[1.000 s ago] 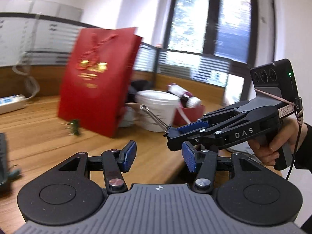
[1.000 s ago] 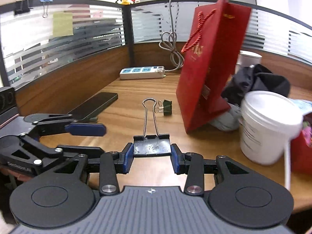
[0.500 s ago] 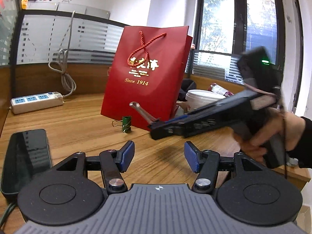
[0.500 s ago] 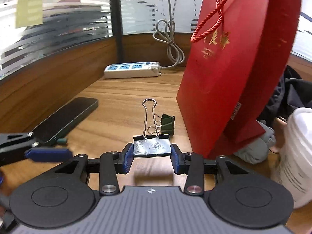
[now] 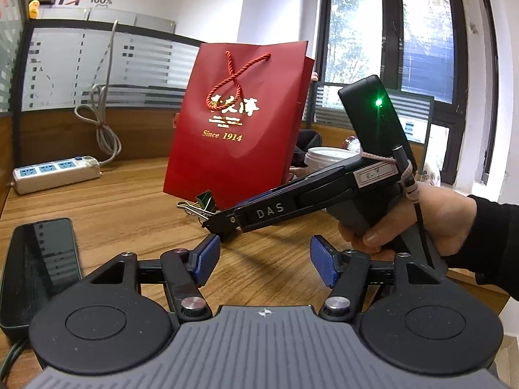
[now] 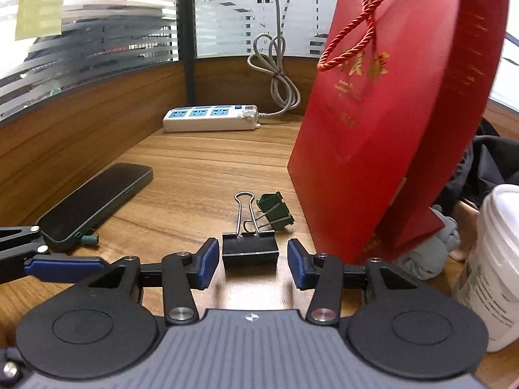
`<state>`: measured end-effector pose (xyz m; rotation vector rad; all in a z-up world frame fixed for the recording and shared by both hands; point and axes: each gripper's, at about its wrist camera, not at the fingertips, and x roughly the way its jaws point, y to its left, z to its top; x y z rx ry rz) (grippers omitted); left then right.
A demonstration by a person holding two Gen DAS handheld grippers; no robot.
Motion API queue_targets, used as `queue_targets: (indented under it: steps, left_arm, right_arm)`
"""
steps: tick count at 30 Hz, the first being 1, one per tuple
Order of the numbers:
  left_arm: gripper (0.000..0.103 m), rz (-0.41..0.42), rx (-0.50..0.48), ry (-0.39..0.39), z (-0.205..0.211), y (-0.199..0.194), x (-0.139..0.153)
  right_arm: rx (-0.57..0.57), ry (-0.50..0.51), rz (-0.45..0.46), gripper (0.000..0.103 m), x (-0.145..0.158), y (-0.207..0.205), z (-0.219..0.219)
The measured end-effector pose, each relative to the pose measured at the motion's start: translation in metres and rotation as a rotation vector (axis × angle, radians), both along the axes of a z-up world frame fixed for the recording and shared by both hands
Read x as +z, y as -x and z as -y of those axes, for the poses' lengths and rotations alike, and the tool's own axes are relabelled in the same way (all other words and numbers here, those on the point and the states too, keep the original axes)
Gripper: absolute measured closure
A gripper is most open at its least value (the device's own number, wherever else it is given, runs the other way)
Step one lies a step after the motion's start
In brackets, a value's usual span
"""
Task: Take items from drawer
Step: 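Lower the clip beside the green clip and open the right tool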
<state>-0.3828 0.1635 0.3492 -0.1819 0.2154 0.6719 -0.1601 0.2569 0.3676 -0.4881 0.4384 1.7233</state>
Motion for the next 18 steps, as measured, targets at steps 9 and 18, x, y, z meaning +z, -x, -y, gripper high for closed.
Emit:
queue_targets:
  steps: [9,18]
  left_arm:
    - [0.039,-0.007,-0.016,0.000,0.006,-0.006,-0.001]
    - [0.038,-0.017,-0.096,-0.034,0.026,-0.023,0.001]
  right_arm:
    - [-0.037,-0.031,-0.029,0.050,0.009,-0.017,0.039]
    - [-0.112,-0.055,-0.053,0.046,0.014,-0.044,0.092]
